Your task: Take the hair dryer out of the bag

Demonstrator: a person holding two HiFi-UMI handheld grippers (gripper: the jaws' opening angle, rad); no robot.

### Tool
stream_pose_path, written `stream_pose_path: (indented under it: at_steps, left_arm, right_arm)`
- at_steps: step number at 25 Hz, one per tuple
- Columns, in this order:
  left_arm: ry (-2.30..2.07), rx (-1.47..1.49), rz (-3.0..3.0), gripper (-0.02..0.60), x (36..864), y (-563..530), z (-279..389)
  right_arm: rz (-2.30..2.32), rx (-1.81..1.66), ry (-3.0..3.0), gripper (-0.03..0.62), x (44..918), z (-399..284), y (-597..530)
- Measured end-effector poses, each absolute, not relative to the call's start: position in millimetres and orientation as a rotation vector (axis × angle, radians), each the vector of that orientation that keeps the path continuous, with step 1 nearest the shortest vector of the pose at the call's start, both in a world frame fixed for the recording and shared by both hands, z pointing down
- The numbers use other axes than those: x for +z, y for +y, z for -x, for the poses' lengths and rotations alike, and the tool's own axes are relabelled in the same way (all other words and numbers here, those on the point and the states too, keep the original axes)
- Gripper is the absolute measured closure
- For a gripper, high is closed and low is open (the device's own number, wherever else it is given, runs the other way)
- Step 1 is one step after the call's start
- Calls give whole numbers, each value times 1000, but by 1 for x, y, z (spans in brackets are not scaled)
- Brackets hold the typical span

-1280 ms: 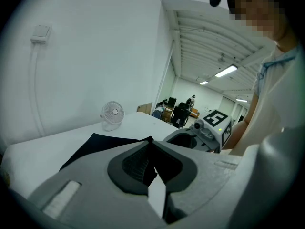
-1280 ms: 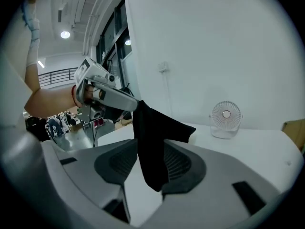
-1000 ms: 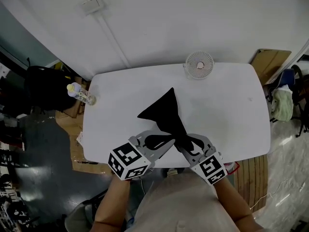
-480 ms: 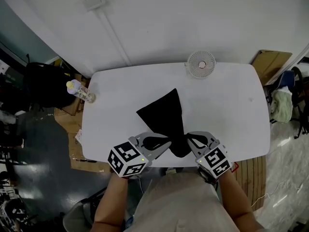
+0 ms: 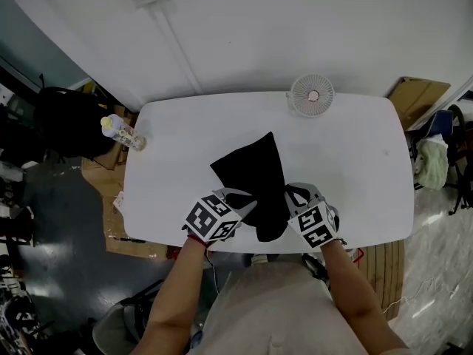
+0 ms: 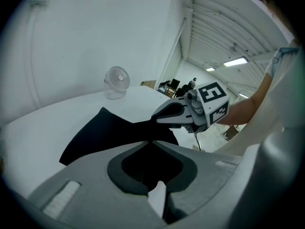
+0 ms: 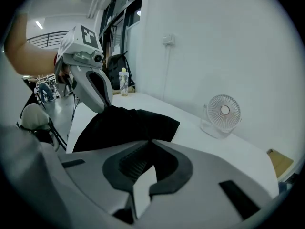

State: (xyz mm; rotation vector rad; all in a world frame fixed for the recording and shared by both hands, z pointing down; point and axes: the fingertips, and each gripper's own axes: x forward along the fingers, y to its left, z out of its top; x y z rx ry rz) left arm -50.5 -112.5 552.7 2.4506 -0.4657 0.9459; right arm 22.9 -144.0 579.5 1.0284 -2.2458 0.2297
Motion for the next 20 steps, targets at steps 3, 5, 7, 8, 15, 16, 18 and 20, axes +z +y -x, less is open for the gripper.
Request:
stream_pose_path:
  at_steps: [3,5,7,8,15,16,18,20]
  left_arm:
    - [-473,957,-2407,555,578,-119,47]
    - [-478,967,-2386,555,591,-122,43]
    - [-486,983,-2365,555,601,-124,40]
    - [-491,991,-2353,555,606,-125,40]
    - [-517,952,-2296,555,622,-128,37]
    - [-518,938,-2292,555,622,-128,37]
    - [-519,915,-2286,555,622,-128,35]
    - [-517,898,-2283,555,622,-128,33]
  right_arm:
    - [-1035,174,-2167,566,602,-28,-151]
    - [-1034,90,-2101,565,614,-33,-155]
    - [-1008,31,-2053,565,625,-36,-156]
    - [-989,33,-2041,565,632,-37,-155]
    - [-1053,728,-2241,484,650,-53,-148]
    - [-1054,862,-2285,471,645,-57,-146]
    - [-1061,1005,-2353,449,632,-68,-140]
    - [-1072,1003,-2396,485,619,-75,-133]
